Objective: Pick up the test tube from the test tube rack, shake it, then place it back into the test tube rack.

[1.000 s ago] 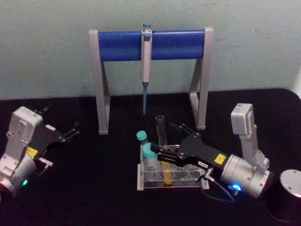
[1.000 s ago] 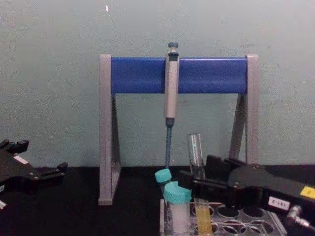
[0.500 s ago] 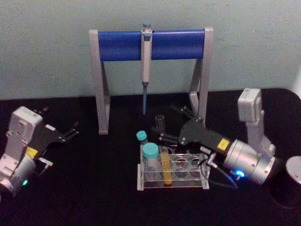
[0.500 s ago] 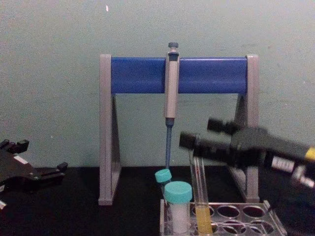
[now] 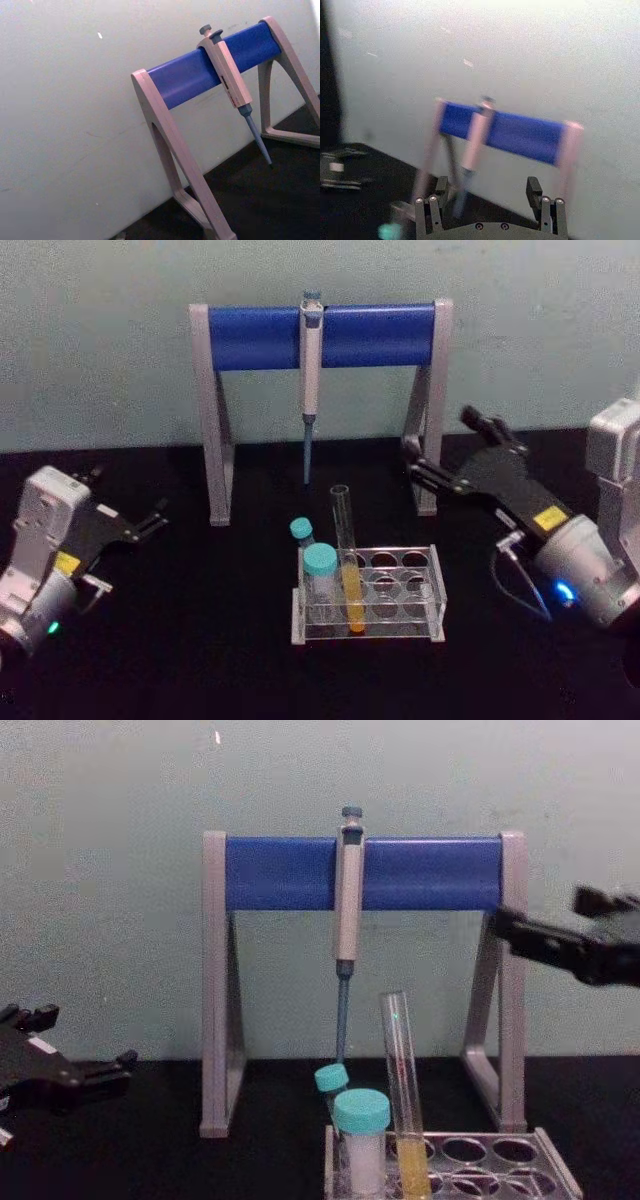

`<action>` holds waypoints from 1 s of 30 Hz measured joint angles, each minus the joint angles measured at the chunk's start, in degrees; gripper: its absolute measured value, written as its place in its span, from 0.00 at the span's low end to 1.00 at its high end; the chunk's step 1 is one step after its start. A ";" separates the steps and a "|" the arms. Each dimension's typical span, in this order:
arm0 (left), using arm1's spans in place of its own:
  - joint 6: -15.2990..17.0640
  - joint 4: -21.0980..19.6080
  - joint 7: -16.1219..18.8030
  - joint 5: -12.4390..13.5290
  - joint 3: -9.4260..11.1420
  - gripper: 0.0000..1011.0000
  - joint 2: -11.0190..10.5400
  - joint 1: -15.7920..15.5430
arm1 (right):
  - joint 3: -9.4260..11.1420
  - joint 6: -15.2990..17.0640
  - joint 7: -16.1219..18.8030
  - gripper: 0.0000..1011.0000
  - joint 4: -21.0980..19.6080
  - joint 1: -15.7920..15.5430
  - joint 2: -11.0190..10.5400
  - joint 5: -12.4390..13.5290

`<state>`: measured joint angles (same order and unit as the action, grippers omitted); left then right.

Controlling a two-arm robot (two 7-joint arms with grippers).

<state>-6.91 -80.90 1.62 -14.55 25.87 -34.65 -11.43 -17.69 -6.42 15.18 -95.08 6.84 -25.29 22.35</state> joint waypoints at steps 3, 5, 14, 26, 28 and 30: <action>0.00 0.00 0.00 0.00 0.00 0.99 0.00 0.00 | 1.54 2.71 -4.99 0.99 -0.56 -2.26 1.29 -1.31; 0.00 0.00 0.00 0.00 0.00 0.99 0.00 0.00 | 2.32 4.33 -7.82 0.99 -0.36 -3.40 2.35 -2.07; 0.00 0.00 0.00 0.00 0.00 0.99 0.00 0.00 | 4.00 6.63 -12.90 0.99 3.33 -5.37 6.02 -3.78; 0.00 0.00 0.00 0.00 0.00 0.99 0.00 0.00 | 4.93 9.71 -12.73 0.99 8.86 -4.87 8.77 -4.88; 0.00 0.00 0.00 0.00 0.00 0.99 0.00 0.00 | 5.03 10.20 -12.43 0.99 9.33 -4.72 8.98 -4.91; 0.00 0.00 0.00 0.00 0.00 0.99 0.00 0.00 | 5.12 10.57 -12.17 0.99 9.75 -4.61 9.15 -4.96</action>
<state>-6.91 -80.90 1.62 -14.55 25.86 -34.64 -11.43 -12.58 4.15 3.01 -85.33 2.23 -16.14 17.39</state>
